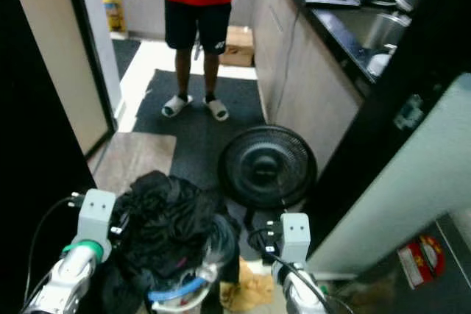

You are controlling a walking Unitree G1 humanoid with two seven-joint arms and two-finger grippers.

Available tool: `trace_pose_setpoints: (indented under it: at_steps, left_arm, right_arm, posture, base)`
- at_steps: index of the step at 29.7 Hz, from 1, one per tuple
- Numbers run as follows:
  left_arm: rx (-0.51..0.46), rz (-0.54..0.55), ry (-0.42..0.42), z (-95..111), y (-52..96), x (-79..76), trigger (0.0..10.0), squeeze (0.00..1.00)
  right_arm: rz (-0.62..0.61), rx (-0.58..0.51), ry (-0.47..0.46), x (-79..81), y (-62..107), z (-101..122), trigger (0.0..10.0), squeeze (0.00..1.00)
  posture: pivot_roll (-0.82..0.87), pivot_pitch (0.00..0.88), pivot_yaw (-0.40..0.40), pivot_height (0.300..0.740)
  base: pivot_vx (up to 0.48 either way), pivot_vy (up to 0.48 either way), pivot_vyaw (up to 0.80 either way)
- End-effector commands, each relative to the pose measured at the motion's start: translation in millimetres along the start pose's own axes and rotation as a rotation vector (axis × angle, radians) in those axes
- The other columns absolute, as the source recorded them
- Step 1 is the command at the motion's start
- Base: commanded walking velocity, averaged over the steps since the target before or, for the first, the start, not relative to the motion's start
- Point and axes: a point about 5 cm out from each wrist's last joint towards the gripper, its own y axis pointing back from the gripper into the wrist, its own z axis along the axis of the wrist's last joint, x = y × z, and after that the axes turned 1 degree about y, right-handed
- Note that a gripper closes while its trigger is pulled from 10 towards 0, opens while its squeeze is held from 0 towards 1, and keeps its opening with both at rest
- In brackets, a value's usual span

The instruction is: Clothes washing

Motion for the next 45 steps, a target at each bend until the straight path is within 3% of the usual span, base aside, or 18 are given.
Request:
trace_pose_setpoints:
  at_steps: [1,9,21,27,33,36,37,43,45]
  left_arm:
    - [0.025,-0.009,0.006,-6.4,2.1,-2.4,10.0,0.00]
    - [0.021,-0.011,0.000,-5.8,1.9,-2.1,10.0,0.00]
    - [-0.020,-0.023,0.033,5.5,-0.2,-5.6,10.0,0.00]
    - [-0.094,-0.078,0.066,32.8,-5.2,-18.3,10.0,0.00]
    - [-0.131,-0.105,0.078,47.3,-6.5,-25.2,10.0,0.00]
    - [-0.135,-0.093,0.084,51.1,-7.1,-22.1,10.0,0.00]
    - [-0.127,-0.068,0.066,50.5,-8.2,-18.3,10.0,0.00]
    - [-0.125,-0.059,0.057,50.6,-8.4,-17.3,10.0,0.00]
    - [-0.127,-0.014,0.054,55.1,-5.9,-5.8,10.0,0.00]
  right_arm:
    - [-0.007,0.019,-0.008,-1.6,3.8,-6.4,10.0,0.00]
    - [-0.001,0.006,-0.009,-0.8,3.6,-4.6,10.0,0.00]
    - [0.119,-0.138,0.066,21.0,-6.6,28.2,10.0,0.00]
    - [0.041,-0.202,0.074,17.4,-16.7,50.5,10.0,0.00]
    - [0.028,-0.195,0.088,15.4,-22.3,56.3,10.0,0.00]
    - [0.065,-0.193,0.115,22.1,-25.9,60.0,10.0,0.00]
    - [0.110,-0.187,0.125,33.1,-29.3,62.0,10.0,0.00]
    - [0.124,-0.184,0.127,36.9,-30.2,62.3,10.0,0.00]
    - [0.220,-0.152,0.143,55.9,-32.5,58.0,10.0,0.00]
  posture:
    - [0.00,0.000,0.008,0.740]
    - [-0.01,0.000,0.014,0.740]
    - [-0.01,0.010,0.016,0.740]
    - [0.00,0.035,0.020,0.740]
    - [0.02,0.076,0.018,0.740]
    - [0.03,0.105,0.010,0.740]
    - [0.06,0.157,-0.010,0.740]
    - [0.06,0.166,-0.014,0.740]
    - [0.11,0.256,-0.034,0.740]
  base:
    - [0.000,0.000,0.00]
    - [0.000,0.000,0.00]
    - [0.000,0.000,0.00]
    - [0.000,0.000,0.00]
    - [0.000,0.000,0.00]
    - [0.000,0.000,0.00]
    - [0.000,0.000,0.00]
    - [0.000,0.000,0.00]
    - [0.000,0.000,0.00]
